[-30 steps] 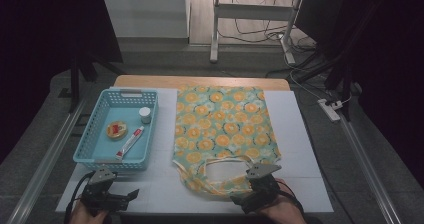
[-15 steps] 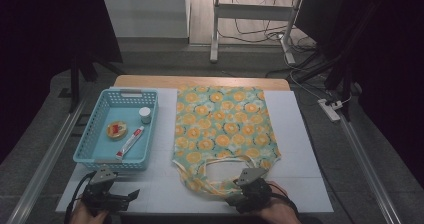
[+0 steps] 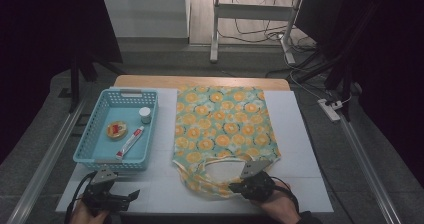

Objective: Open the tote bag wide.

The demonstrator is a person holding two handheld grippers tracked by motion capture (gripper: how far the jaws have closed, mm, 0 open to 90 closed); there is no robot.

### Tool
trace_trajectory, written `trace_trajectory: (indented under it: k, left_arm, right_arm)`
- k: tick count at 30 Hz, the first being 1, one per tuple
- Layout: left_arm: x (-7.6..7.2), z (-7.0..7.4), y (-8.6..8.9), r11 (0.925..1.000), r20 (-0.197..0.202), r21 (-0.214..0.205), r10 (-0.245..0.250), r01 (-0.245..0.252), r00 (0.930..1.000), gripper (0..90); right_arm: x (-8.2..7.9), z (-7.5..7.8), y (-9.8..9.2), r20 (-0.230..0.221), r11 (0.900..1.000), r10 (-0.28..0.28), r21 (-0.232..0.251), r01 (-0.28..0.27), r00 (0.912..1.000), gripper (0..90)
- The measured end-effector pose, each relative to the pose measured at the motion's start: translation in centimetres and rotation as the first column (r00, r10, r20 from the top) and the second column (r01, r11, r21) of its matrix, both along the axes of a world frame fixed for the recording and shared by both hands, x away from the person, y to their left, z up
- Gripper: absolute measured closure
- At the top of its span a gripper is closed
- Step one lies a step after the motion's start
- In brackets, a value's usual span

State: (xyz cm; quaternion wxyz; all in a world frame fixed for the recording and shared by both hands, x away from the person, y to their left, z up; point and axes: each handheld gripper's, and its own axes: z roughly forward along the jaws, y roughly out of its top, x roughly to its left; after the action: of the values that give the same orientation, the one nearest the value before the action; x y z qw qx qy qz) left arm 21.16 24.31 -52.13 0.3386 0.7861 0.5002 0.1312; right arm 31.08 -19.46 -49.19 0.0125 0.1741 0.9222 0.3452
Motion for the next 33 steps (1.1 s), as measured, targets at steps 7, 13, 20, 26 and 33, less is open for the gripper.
trace_trajectory:
  k: [7, 13, 20, 26, 33]
  left_arm:
    - [0.0, 0.0, 0.0, 1.0, 0.001, -0.001, 0.001, -0.001, 1.0, 1.2]
    - [0.0, 0.0, 0.0, 1.0, 0.002, -0.003, 0.001, -0.001, 1.0, 1.2]
    - [0.0, 0.0, 0.0, 1.0, 0.002, -0.004, 0.002, -0.002, 1.0, 1.2]
    - [0.0, 0.0, 0.1, 1.0, 0.004, -0.006, 0.002, -0.002, 1.0, 1.2]
    - [0.0, 0.0, 0.1, 0.9999, 0.005, -0.01, 0.003, -0.003, 1.0, 1.2]
  right_arm:
    - [1.9, 1.1, 0.0, -0.009, 0.9992, -0.016, 0.037, 0.016, 0.9998, 89.1]
    - [3.6, 2.1, 0.7, 0.019, 0.9989, -0.025, 0.041, 0.024, 0.9995, 89.3]
    - [6.2, 2.6, 1.7, 0.029, 0.9985, -0.04, 0.039, 0.038, 0.9988, 89.3]
    - [8.5, 2.8, 3.0, 0.058, 0.9986, -0.048, 0.024, 0.046, 0.9972, 89.3]
    - [11.4, 3.5, 4.6, 0.092, 0.9965, -0.077, 0.041, 0.073, 0.9928, 89.3]
